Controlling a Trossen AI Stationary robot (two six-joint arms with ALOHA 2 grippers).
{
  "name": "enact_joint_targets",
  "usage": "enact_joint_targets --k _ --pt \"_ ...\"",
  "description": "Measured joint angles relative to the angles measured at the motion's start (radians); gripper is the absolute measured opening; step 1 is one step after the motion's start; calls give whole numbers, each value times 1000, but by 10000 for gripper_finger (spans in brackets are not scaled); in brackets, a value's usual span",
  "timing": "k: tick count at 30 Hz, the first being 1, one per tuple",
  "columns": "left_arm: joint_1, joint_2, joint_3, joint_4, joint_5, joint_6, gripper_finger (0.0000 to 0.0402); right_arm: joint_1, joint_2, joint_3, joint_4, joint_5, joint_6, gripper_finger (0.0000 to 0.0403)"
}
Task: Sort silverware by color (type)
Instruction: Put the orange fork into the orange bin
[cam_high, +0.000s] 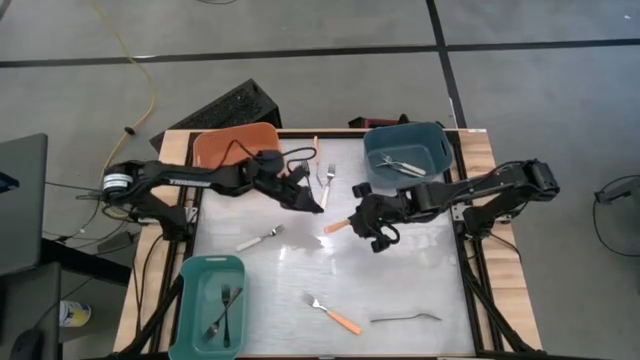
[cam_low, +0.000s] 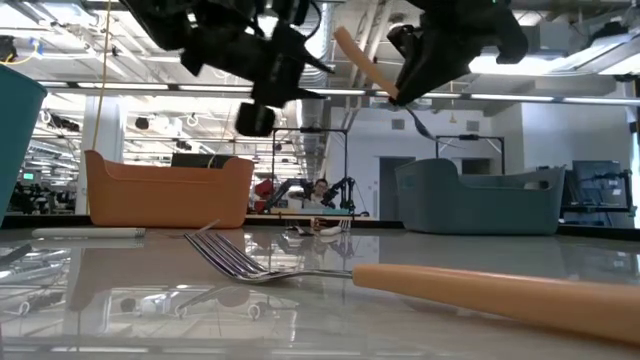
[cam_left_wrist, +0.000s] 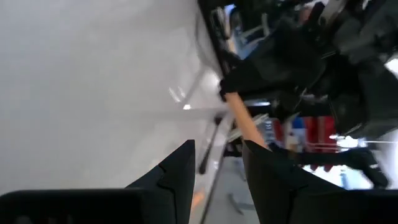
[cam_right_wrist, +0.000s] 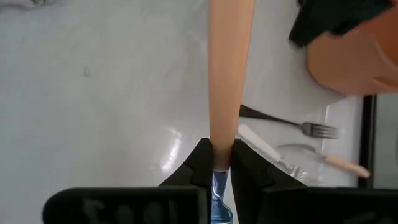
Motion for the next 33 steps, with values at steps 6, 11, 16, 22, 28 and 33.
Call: enact_joint_targets --k 6,11,16,22,28,33 --pt "-21 112 1 208 74 -132 119 -5 0 0 -4 1 -82 53" --pt "-36 189 5 307 117 -215 119 -27 0 0 -16 0 -86 53" --pt "-46 249 67 314 179 -227 119 -51 0 0 -48 -15 -131 53" --pt "-37 255 87 275 167 -204 119 -44 -1 0 -49 -14 -200 53" --pt "-21 254 88 267 114 -205 119 -25 0 0 -63 -21 -205 53" --pt "-11 254 88 277 84 -237 119 -16 0 0 -75 -22 -205 53"
